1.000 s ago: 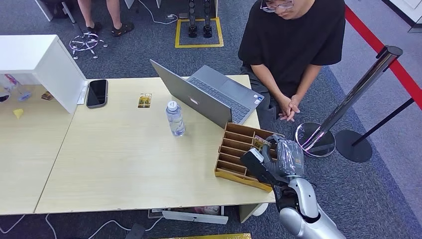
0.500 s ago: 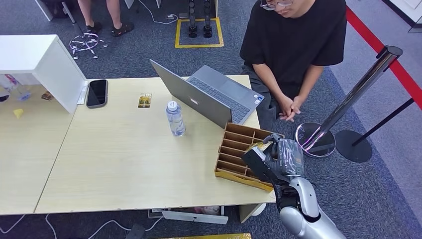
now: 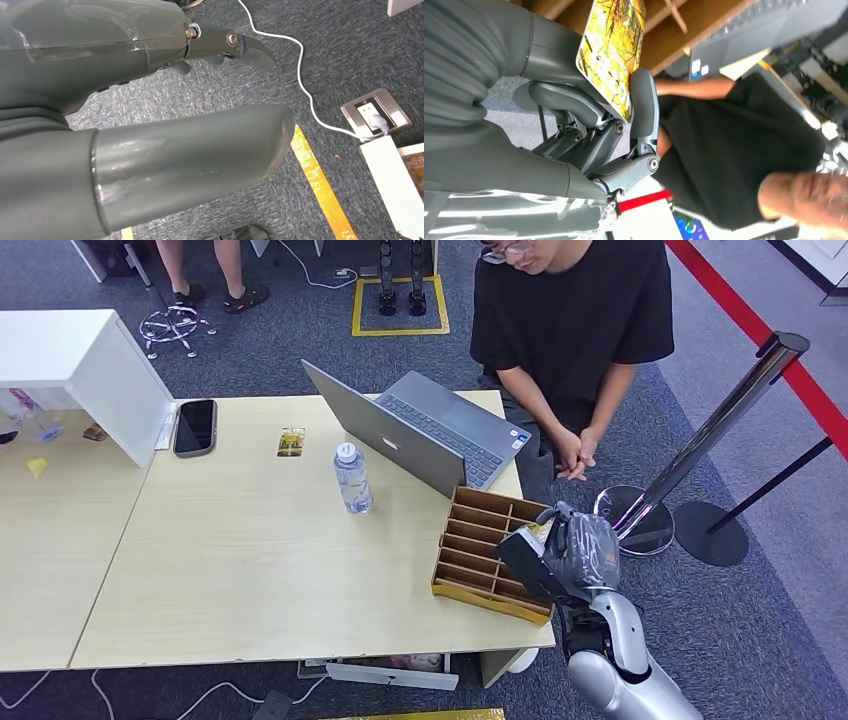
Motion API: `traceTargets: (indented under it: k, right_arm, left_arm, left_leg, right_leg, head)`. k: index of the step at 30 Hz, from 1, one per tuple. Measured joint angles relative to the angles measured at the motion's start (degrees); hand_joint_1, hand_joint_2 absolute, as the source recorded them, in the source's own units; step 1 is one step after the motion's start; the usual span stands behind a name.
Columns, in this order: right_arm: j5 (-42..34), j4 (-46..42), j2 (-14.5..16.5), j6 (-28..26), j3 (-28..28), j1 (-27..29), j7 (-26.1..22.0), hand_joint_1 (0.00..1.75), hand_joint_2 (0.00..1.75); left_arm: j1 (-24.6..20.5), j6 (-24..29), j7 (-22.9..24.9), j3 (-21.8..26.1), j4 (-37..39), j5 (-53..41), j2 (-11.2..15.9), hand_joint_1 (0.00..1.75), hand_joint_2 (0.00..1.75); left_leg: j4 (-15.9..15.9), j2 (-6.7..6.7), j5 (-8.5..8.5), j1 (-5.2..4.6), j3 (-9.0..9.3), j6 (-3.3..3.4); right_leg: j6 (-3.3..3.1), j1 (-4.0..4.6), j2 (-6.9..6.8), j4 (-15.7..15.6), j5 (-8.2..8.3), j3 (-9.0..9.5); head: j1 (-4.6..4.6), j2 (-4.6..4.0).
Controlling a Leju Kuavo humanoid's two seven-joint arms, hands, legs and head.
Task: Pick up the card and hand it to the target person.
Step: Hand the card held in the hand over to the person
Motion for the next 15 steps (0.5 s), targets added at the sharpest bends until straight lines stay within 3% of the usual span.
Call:
traceTargets:
  k: [10, 15]
  right_arm:
    - [2.7, -7.9, -3.5, -0.5, -4.3, 0.0, 2.6, 1.48, 1.75]
    - [0.6, -11.3, -4.8, -1.1, -6.5, 0.1, 3.4, 1.49, 1.75]
  left_arm:
    - [0.3, 0.0, -0.2, 0.0, 0.0, 0.0, 0.1, 0.0, 0.0]
    - [0.4, 0.0, -0.5, 0.1, 0.0, 0.0, 0.1, 0.0, 0.0]
  left_leg:
    - [0.0, 0.0, 0.0, -0.01, 0.01, 0.0]
    - [0.0, 0.0, 0.0, 0.0, 0.01, 0.0]
  right_leg:
    - [0.0, 0.0, 0.0, 0.0, 0.0, 0.0]
    - [0.0, 0.0, 0.0, 0.0, 0.0, 0.0]
  head:
    - [0.01, 0.0]
    - [0.0, 0.0]
